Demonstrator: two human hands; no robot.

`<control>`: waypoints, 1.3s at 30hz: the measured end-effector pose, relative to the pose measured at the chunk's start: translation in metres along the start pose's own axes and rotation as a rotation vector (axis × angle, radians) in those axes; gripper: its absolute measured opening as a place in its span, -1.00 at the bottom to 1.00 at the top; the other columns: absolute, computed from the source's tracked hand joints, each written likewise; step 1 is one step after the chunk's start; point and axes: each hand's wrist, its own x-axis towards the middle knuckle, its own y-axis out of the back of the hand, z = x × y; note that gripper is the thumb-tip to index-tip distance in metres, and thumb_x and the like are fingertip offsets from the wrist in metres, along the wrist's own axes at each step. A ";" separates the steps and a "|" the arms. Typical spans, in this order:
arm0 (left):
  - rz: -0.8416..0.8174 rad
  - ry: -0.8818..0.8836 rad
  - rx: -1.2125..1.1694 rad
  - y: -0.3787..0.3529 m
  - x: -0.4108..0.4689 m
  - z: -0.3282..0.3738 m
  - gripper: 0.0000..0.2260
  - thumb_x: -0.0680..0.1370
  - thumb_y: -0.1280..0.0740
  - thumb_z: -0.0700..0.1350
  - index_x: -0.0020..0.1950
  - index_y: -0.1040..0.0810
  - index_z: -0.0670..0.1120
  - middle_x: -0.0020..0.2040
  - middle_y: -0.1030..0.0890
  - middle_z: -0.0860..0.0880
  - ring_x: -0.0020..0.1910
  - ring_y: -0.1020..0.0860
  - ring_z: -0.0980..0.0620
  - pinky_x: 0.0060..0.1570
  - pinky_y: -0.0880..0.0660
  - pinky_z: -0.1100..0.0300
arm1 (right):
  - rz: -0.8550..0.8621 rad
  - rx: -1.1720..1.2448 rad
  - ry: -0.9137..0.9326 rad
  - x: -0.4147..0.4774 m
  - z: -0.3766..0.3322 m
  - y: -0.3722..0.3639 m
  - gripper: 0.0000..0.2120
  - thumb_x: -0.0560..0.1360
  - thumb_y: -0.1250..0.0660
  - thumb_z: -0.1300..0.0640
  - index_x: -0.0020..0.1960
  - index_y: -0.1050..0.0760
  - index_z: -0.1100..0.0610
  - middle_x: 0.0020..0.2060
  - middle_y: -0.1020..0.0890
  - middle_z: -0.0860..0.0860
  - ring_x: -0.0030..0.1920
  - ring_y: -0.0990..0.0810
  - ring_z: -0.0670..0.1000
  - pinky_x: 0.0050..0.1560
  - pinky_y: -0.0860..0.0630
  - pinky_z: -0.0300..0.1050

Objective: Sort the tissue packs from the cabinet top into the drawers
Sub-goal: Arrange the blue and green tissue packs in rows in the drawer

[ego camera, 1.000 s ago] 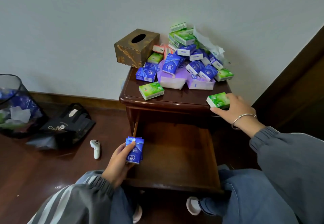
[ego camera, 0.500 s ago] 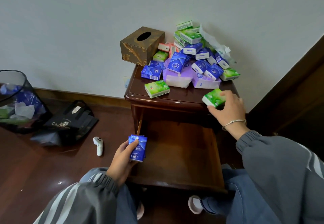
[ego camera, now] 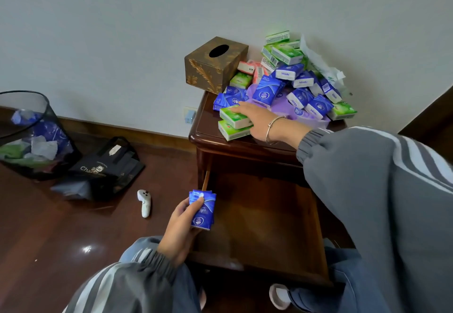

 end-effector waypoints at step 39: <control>0.066 0.019 -0.076 0.002 0.000 0.006 -0.65 0.53 -0.37 -0.09 0.26 -0.49 -0.20 -0.04 -0.63 -0.16 -0.21 -0.60 0.00 -0.36 -0.55 0.20 | 0.350 -0.210 0.138 -0.021 0.002 -0.019 -0.40 0.25 -0.47 0.07 0.25 -0.39 0.13 0.08 -0.55 0.09 0.09 -0.47 0.18 0.06 -0.34 -0.01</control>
